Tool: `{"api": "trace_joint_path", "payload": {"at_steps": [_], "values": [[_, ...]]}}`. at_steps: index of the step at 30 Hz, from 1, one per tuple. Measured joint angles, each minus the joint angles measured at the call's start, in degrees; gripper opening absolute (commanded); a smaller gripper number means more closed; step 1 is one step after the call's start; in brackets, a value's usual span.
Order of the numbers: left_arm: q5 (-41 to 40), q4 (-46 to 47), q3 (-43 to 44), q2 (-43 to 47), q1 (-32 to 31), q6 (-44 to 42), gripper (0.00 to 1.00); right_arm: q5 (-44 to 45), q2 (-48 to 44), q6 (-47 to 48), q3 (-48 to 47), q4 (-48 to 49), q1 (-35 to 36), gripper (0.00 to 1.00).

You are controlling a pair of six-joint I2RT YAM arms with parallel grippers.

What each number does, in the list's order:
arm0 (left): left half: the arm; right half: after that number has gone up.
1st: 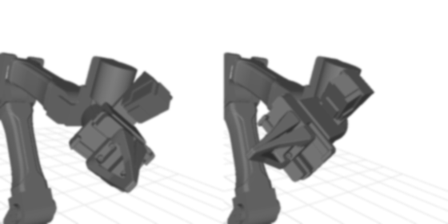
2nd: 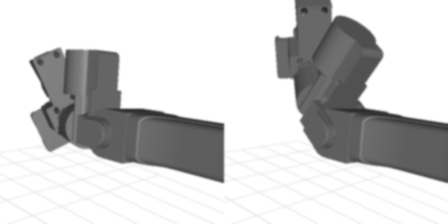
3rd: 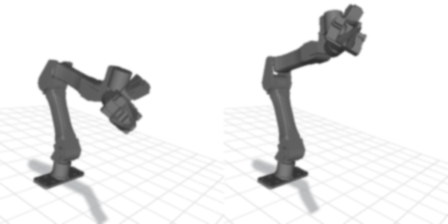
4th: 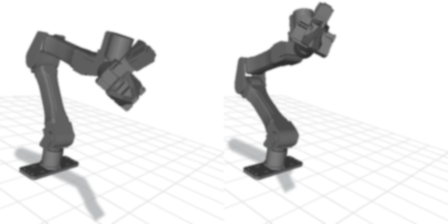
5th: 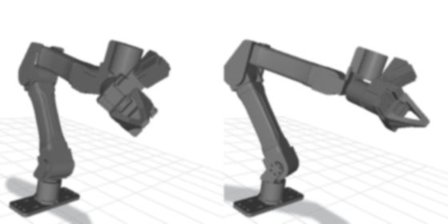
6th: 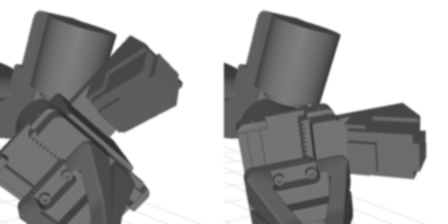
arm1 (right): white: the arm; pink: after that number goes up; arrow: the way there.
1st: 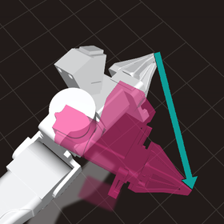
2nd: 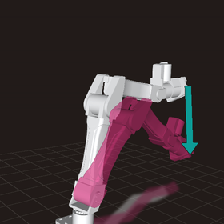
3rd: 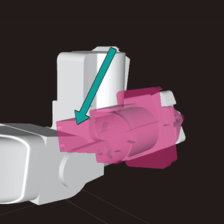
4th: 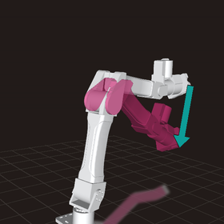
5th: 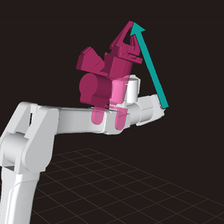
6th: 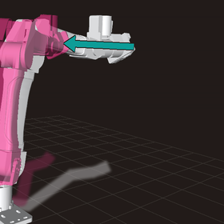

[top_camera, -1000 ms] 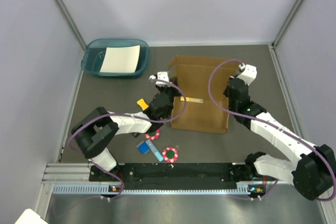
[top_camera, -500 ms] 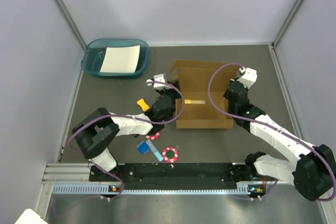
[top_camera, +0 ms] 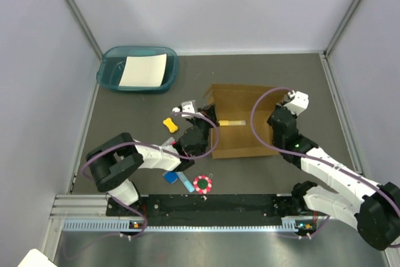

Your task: Fold the paper box

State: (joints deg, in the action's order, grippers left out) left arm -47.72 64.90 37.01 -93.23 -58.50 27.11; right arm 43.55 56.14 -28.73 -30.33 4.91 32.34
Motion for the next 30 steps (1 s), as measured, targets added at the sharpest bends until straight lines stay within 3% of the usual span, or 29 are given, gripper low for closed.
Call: {"api": "trace_joint_path", "payload": {"at_steps": [8,19,24,30], "values": [[-1.0,3.3,-4.3,1.7,-2.7,3.2,0.0,0.6,-3.0,-2.0,2.6,-0.8,0.9,0.0],[0.3,-1.9,-4.9,4.9,-3.0,9.5,0.0,0.0,-6.3,-3.9,5.7,-1.9,1.3,0.0],[0.2,-2.7,-4.3,4.9,-3.0,7.5,0.0,-0.3,-6.9,-4.4,5.9,-2.3,1.5,0.0],[0.4,0.0,-3.6,2.7,-2.1,-1.2,0.0,1.4,-7.0,-6.6,5.9,-3.5,3.8,0.0]]}}
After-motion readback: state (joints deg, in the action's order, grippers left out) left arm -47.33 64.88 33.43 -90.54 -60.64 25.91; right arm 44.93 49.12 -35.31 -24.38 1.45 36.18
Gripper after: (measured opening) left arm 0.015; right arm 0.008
